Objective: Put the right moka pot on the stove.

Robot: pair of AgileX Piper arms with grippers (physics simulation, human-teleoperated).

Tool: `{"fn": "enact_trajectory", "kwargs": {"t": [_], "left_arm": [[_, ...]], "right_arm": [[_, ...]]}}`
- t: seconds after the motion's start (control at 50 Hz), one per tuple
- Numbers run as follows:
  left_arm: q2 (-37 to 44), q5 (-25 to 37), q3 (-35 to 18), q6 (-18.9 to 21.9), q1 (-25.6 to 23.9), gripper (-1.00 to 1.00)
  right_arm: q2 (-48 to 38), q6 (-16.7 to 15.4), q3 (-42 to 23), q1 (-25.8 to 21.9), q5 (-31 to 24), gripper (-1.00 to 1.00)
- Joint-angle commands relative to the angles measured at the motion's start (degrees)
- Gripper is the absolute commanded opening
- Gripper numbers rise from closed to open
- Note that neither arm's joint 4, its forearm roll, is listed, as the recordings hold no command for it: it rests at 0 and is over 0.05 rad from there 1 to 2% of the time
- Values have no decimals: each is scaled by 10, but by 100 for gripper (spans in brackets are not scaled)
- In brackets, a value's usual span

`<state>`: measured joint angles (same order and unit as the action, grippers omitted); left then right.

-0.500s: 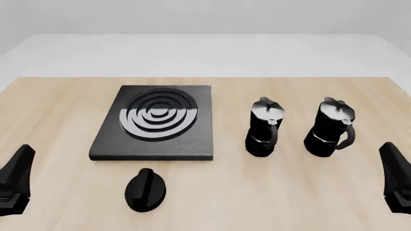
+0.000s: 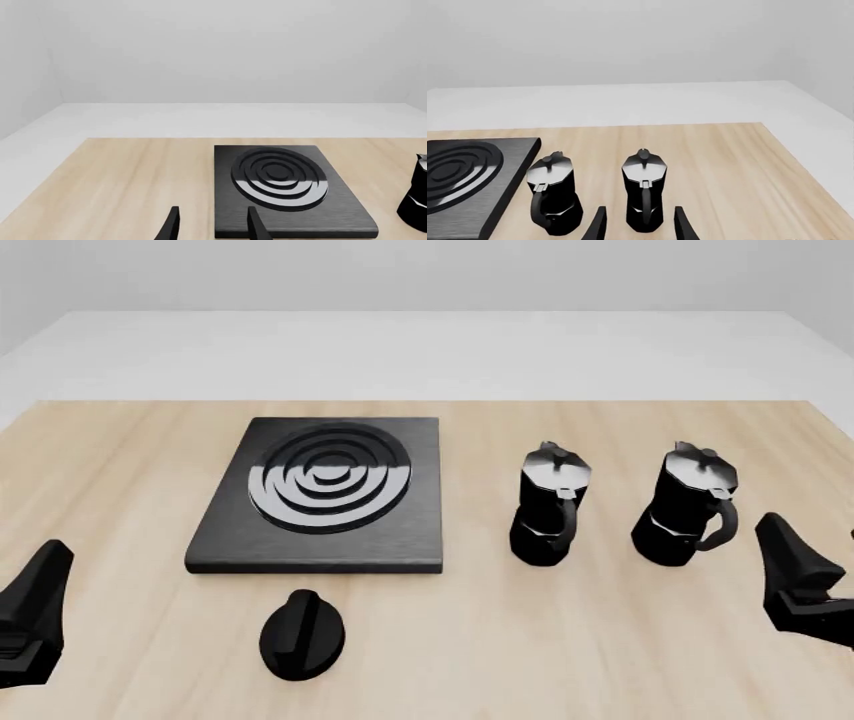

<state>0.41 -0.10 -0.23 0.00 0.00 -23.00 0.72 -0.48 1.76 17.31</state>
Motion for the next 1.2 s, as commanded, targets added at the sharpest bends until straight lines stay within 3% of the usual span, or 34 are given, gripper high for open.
{"fn": "enact_trajectory", "kwargs": {"t": [0.02, 0.36, 0.58, 1.2], "left_arm": [[0, 0, 0, 0, 0, 100], [0, 0, 0, 0, 0, 100], [0, 0, 0, 0, 0, 100], [0, 0, 0, 0, 0, 100]], "right_arm": [[-147, 2, 3, 9, 129, 100], [-343, 1, 3, 9, 302, 100], [-444, 4, -4, 2, 382, 100], [-619, 0, -46, 11, 492, 100]]}}
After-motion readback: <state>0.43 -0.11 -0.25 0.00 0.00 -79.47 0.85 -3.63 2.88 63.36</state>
